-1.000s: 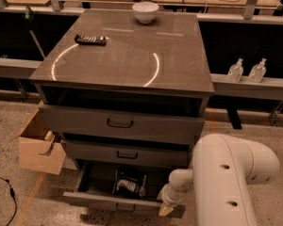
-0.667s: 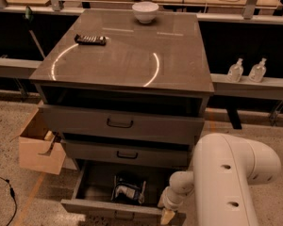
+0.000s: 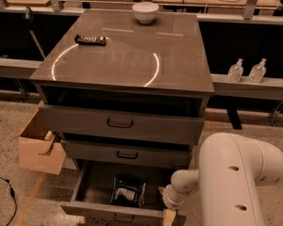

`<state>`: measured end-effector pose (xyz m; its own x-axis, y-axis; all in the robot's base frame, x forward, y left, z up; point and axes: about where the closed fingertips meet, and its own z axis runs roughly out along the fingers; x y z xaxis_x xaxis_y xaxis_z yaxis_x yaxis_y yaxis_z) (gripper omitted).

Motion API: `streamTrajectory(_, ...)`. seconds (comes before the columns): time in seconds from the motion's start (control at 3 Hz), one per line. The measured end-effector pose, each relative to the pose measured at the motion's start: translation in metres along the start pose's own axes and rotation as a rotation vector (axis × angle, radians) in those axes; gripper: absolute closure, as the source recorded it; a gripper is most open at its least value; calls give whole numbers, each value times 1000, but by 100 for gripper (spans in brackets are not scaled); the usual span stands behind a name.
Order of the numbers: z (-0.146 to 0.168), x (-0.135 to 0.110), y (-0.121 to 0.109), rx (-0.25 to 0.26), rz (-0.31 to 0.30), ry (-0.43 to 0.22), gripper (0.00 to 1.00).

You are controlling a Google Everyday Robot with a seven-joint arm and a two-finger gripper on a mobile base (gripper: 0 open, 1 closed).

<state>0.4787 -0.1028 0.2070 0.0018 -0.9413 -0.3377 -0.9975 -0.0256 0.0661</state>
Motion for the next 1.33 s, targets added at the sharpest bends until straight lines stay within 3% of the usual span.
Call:
streamTrajectory(0.33,-22,-5,-16,35,19,-5,0)
streamTrajectory(0.67,-33,-7,-35,100,78,-38,0)
streamTrajectory(1.0,-29,-13,-57,166,161,-102,0)
streamTrajectory(1.33,-19,-19,-76,217,287,-217,0)
